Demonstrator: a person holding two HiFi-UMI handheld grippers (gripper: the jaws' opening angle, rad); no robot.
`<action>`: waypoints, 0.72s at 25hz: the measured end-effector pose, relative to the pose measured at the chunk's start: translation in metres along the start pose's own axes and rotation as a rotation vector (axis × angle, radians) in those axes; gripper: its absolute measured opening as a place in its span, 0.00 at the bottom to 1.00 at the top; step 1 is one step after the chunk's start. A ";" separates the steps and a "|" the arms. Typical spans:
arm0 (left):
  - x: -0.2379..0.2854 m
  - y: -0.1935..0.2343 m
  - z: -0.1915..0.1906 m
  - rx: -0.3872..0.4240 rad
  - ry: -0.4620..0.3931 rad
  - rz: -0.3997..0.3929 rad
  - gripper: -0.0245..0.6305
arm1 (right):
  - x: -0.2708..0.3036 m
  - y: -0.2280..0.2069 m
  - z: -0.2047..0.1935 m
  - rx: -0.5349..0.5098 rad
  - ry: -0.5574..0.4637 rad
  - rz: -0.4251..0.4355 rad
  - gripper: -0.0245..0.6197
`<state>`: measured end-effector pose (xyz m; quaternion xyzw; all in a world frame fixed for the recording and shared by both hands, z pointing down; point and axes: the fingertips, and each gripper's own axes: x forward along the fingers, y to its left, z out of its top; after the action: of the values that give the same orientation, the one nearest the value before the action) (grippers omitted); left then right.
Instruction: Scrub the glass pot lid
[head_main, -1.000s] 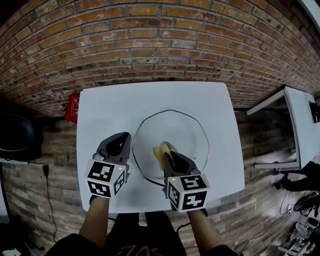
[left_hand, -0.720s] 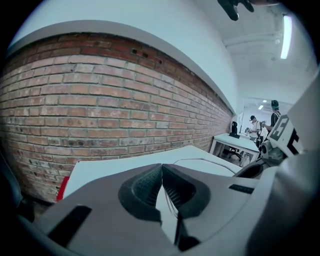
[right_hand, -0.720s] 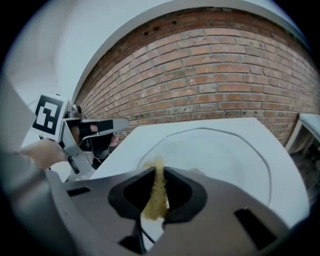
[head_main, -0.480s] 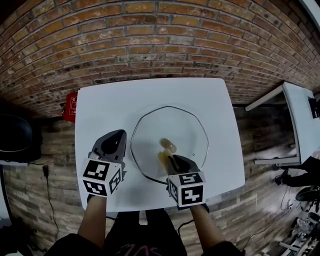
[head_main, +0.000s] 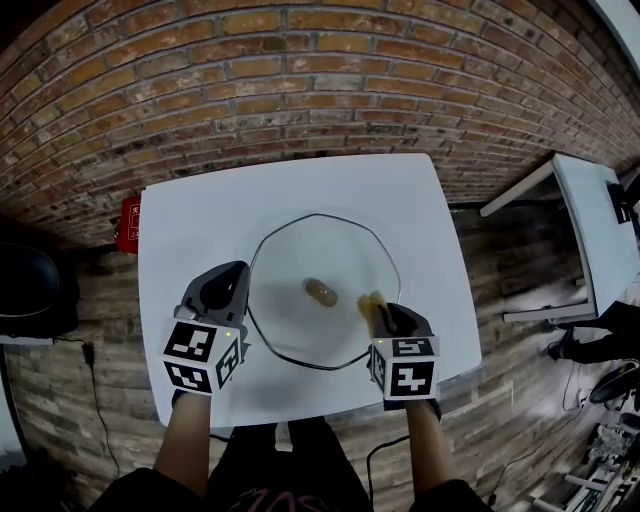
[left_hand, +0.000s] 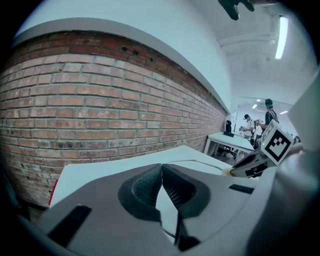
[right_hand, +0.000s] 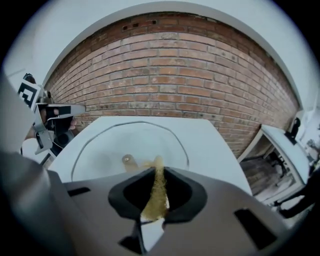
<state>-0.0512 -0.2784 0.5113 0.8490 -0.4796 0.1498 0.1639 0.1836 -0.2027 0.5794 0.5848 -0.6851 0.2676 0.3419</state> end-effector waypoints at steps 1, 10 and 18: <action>0.000 -0.001 0.000 0.001 0.000 0.000 0.05 | -0.002 -0.007 0.001 -0.001 -0.003 -0.017 0.13; -0.012 0.001 0.010 0.004 -0.025 0.016 0.05 | -0.023 -0.003 0.036 0.046 -0.183 0.028 0.13; -0.041 0.004 0.058 0.031 -0.113 0.049 0.05 | -0.074 0.020 0.118 0.009 -0.446 0.051 0.13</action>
<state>-0.0693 -0.2736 0.4432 0.8464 -0.5065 0.1127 0.1197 0.1519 -0.2441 0.4492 0.6134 -0.7573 0.1431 0.1724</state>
